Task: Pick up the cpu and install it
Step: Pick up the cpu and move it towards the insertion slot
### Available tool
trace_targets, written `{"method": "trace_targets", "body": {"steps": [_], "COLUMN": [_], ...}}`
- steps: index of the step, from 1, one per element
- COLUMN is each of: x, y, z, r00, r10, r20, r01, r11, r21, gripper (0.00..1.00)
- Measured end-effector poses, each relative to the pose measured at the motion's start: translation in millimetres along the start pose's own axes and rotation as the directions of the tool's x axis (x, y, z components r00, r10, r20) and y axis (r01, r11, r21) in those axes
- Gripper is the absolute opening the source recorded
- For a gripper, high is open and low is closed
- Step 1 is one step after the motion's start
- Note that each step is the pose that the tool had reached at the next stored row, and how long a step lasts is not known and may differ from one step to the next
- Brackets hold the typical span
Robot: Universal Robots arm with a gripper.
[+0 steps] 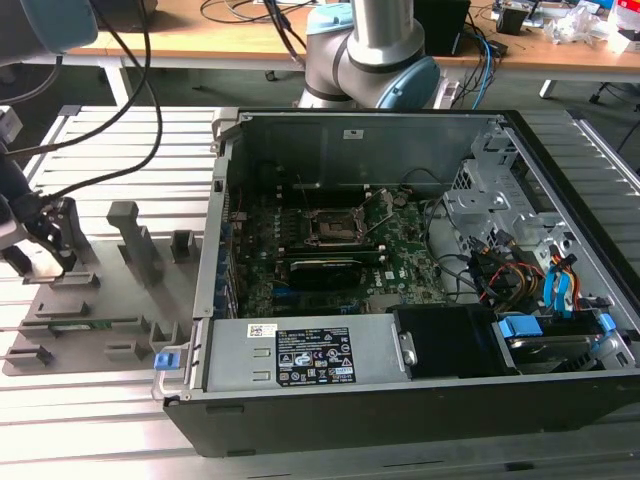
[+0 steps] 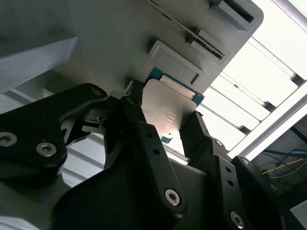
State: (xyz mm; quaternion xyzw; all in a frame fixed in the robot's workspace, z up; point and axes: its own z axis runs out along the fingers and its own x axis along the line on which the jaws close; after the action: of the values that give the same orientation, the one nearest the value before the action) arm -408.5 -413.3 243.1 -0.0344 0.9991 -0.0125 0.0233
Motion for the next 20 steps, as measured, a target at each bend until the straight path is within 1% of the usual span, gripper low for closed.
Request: {"method": "trace_targets", "body": {"steps": [4,5,7,10,11,13,20], "x": [-0.2,-0.4,-0.5,-0.9,-1.1,-1.3,-1.7], "y": [0.2,0.3,0.3,0.5,0.6,0.7,1.1], "z": [-4.9,-7.4,-10.4,-18.6,-22.4,-26.4,-34.5], "r00": [1.0,1.0,1.0,1.0,1.0,1.0,1.0], "r10": [0.0,0.0,0.0,0.0,0.0,0.0,0.0], "r20": [0.0,-0.0001,-0.0001,-0.0001,-0.0001,-0.0001,-0.0001], "r01": [0.0,0.0,0.0,0.0,0.0,0.0,0.0], "r11": [1.0,1.0,1.0,1.0,1.0,1.0,1.0], "r21": [0.0,0.0001,0.0001,0.0003,0.0004,0.0005,0.0011], "gripper": [0.55,0.55,0.55,0.55,0.55,0.55,0.55]}}
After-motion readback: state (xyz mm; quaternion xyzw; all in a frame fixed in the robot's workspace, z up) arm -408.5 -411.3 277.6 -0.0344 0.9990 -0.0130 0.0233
